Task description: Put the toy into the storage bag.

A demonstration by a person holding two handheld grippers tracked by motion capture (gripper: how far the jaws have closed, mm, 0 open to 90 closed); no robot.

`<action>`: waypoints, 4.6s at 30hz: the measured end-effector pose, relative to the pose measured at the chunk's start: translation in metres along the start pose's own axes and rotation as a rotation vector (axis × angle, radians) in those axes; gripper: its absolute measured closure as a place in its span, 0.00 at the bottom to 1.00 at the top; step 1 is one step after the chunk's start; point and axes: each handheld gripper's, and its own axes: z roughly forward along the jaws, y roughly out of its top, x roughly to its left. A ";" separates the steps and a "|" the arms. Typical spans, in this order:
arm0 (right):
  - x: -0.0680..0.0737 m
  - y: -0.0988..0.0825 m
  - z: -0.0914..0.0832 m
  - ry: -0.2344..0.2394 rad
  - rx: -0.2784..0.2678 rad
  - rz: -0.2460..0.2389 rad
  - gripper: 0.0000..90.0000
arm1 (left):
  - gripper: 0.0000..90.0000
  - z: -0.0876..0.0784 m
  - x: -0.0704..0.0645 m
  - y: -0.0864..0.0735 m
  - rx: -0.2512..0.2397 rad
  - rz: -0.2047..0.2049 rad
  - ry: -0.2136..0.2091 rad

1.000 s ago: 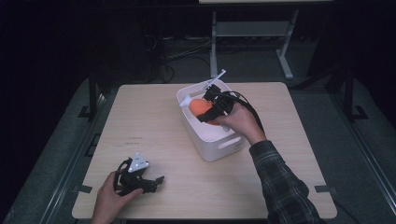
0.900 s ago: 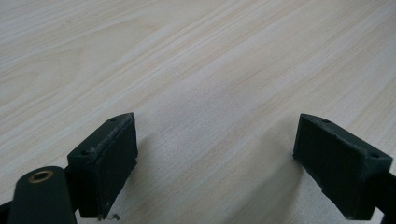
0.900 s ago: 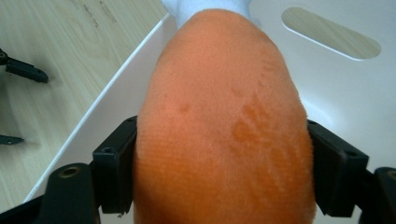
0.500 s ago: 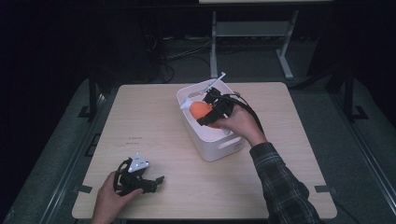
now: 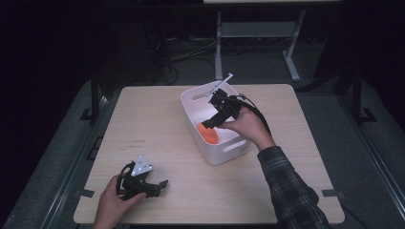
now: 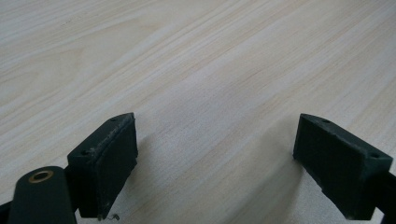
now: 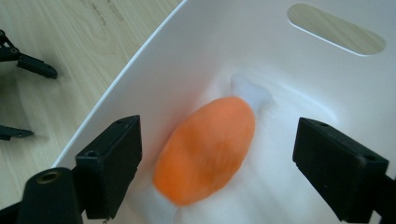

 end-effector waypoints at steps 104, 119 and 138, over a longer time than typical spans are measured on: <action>-0.005 -0.239 -0.055 -0.160 -0.267 0.169 0.10 | 0.14 0.000 0.000 0.000 -0.001 0.000 -0.001; 0.007 -0.272 -0.050 -0.195 -0.231 0.203 0.10 | 0.14 0.000 0.000 0.000 -0.001 -0.001 -0.001; 0.010 -0.301 -0.031 -0.225 -0.165 0.224 0.09 | 0.14 0.000 0.000 0.000 -0.001 0.000 0.000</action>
